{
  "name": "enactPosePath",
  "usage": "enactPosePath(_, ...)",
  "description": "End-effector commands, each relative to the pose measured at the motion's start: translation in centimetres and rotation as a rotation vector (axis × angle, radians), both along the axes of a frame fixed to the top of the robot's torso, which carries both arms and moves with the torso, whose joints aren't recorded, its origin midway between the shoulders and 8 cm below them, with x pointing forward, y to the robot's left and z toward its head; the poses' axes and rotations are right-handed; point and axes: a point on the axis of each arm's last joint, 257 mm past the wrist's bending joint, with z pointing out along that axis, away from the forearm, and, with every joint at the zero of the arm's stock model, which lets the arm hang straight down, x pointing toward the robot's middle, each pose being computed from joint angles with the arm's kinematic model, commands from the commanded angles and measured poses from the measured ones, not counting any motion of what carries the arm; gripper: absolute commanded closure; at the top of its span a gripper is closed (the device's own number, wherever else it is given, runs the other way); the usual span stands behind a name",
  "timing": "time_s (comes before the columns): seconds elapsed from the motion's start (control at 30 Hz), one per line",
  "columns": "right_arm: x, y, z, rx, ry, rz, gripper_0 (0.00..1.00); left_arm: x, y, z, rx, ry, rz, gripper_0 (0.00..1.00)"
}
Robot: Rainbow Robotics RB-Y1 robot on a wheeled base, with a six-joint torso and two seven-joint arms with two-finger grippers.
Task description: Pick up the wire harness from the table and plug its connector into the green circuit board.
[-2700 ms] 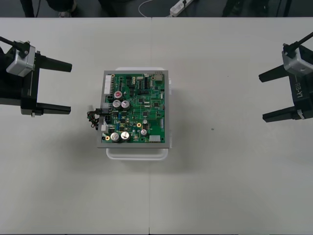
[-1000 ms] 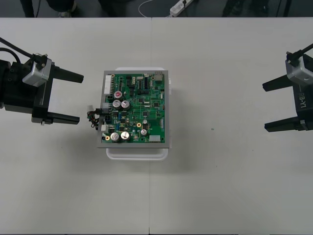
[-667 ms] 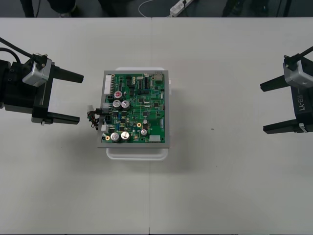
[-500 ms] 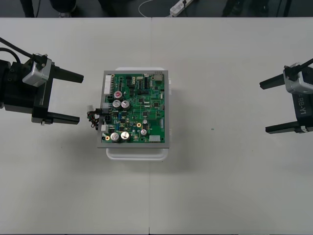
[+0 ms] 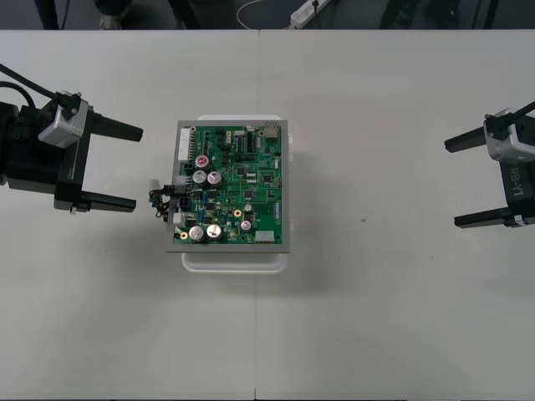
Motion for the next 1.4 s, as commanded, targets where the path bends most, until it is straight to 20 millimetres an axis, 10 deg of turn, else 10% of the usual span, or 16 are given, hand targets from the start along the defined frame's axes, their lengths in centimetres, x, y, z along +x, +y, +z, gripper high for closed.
enactPosePath(0.03,0.01,-0.20,0.63,0.013,-0.017,-0.019,0.00,-0.77,-0.88,1.09,0.019,-0.027,-0.049,0.00)
enactPosePath(1.4,0.01,-0.20,0.63,0.013,-0.017,-0.019,0.00,-0.77,-0.88,1.09,0.019,-0.027,-0.049,0.00)
